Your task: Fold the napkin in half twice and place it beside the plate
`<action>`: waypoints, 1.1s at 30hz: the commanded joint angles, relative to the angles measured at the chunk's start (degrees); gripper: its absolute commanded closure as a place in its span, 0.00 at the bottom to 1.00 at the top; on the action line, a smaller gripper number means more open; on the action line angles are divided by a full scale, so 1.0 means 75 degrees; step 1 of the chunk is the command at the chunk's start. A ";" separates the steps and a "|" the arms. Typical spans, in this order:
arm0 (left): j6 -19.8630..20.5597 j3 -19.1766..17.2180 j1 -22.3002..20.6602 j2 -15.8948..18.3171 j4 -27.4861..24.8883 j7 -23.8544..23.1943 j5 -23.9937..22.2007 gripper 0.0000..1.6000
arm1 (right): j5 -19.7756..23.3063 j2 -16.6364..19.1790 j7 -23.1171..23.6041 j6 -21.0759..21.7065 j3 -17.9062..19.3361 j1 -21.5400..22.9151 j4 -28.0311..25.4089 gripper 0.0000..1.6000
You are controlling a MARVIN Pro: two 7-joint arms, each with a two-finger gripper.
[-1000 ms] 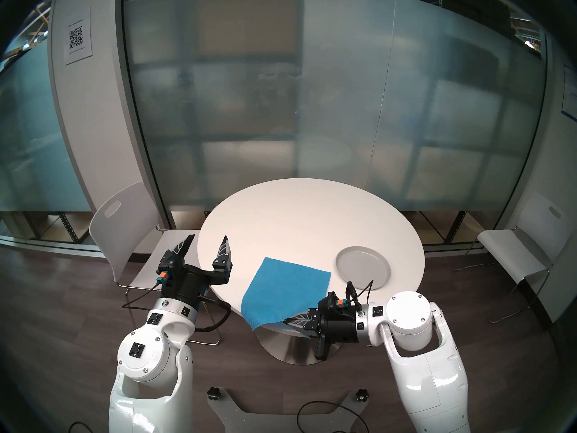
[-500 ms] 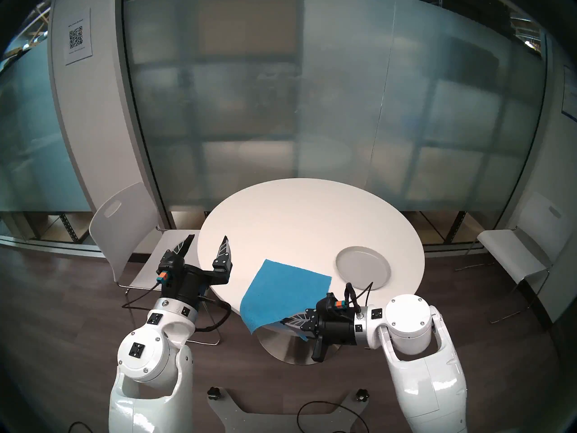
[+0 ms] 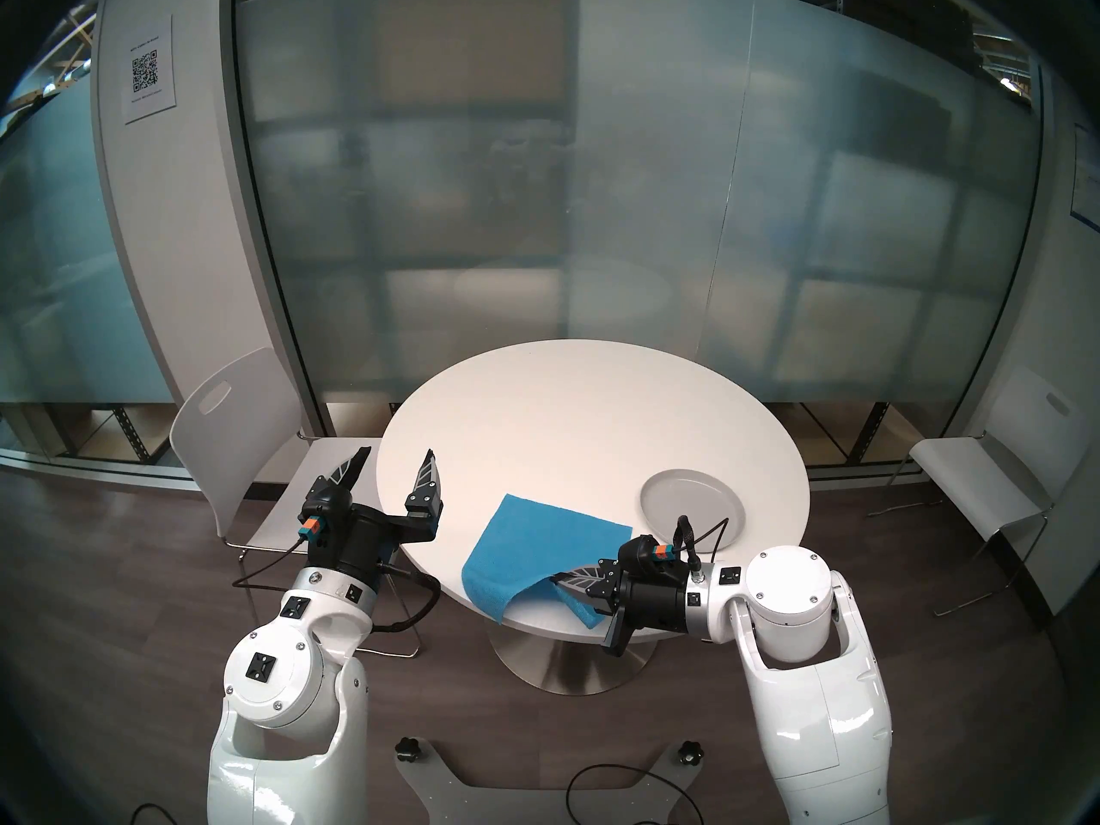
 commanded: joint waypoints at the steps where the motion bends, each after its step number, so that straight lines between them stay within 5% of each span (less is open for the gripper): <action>1: -0.0019 -0.0001 -0.0006 0.0001 -0.0145 -0.0002 -0.0001 0.00 | 0.0070 -0.0157 -0.0118 -0.0047 -0.0003 0.0613 0.0275 0.92; 33: -0.0018 -0.0001 -0.0006 0.0000 -0.0146 -0.0002 -0.0001 0.00 | 0.0024 -0.0100 -0.0458 -0.0267 0.0409 0.1967 0.1714 0.92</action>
